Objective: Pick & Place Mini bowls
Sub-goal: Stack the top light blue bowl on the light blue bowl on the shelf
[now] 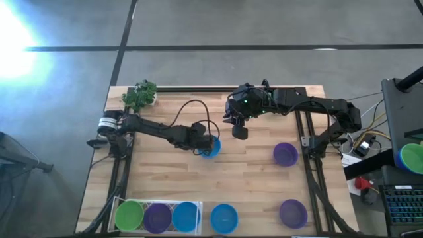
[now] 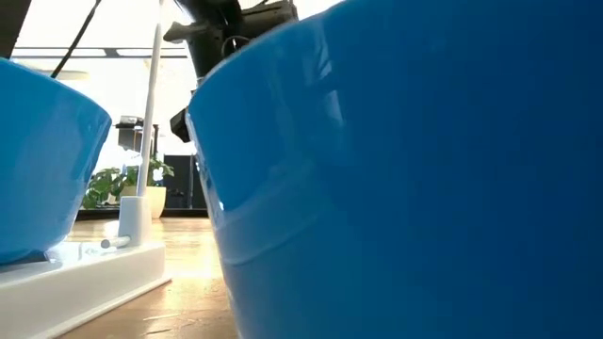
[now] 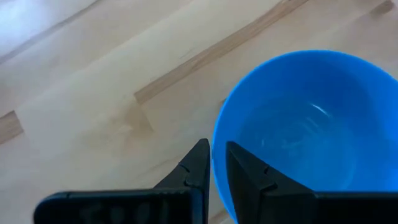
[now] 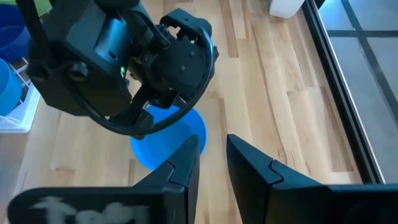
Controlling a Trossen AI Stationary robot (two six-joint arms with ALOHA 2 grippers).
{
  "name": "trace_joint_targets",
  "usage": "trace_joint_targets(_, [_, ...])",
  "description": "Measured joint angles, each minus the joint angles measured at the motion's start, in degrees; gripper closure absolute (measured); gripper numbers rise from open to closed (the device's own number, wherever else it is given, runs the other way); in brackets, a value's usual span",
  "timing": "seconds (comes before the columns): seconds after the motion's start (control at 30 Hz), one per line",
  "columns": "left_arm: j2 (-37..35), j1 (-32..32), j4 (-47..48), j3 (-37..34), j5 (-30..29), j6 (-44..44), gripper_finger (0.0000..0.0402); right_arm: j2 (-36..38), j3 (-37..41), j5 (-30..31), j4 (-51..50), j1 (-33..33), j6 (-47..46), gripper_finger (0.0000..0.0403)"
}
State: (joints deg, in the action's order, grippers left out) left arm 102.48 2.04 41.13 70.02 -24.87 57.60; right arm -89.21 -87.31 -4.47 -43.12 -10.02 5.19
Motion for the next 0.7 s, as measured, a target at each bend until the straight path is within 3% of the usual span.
trace_joint_targets(0.7, [2.82,-0.06,-2.80,0.00,1.49,-0.45,0.0355,0.00,0.00,0.02,0.18,0.00,-0.08,0.0323])
